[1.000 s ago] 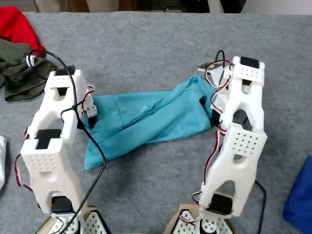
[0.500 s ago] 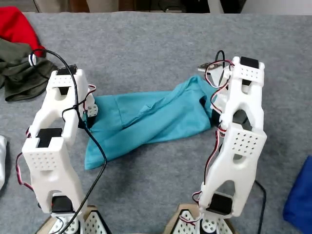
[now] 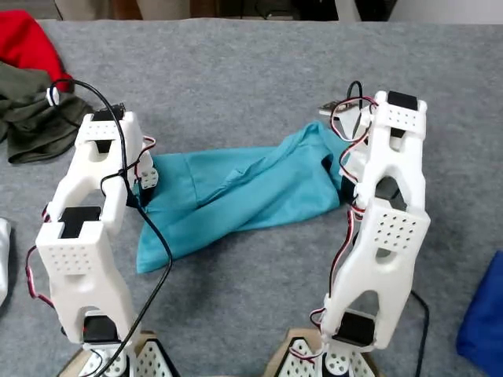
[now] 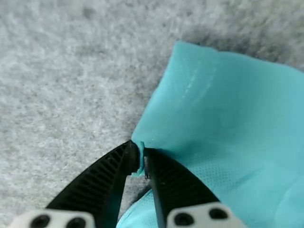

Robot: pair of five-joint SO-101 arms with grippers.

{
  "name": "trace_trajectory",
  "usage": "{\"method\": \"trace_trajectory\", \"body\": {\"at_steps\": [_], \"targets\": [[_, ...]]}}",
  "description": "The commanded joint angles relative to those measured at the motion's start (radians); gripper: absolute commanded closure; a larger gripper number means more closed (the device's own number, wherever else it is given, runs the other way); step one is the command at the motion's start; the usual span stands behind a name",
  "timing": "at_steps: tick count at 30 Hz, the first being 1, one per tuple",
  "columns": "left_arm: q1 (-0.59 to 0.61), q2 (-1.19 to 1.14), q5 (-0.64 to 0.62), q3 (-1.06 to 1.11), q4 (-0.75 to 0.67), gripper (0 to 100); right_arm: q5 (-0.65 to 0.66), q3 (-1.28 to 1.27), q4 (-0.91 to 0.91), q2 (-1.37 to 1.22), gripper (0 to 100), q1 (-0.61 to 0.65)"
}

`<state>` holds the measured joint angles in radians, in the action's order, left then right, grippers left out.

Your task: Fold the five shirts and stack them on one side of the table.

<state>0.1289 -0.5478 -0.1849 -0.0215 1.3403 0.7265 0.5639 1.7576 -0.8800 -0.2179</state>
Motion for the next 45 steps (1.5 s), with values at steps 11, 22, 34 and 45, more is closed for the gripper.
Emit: {"method": "trace_trajectory", "body": {"at_steps": [11,22,34,45], "targets": [[0.008,-0.019,0.009,0.011,-0.021,98,0.009,-0.002,0.025,-0.071,74.5,-0.028],[-0.005,-0.019,0.052,0.006,-0.02,98,0.009,-0.002,0.025,-0.071,74.5,-0.028],[0.0,-0.019,0.052,0.008,-0.018,98,0.009,-0.002,0.025,-0.071,74.5,-0.028],[0.0,-0.019,0.052,0.006,-0.018,98,0.009,-0.002,0.025,-0.071,74.5,-0.028]]}}
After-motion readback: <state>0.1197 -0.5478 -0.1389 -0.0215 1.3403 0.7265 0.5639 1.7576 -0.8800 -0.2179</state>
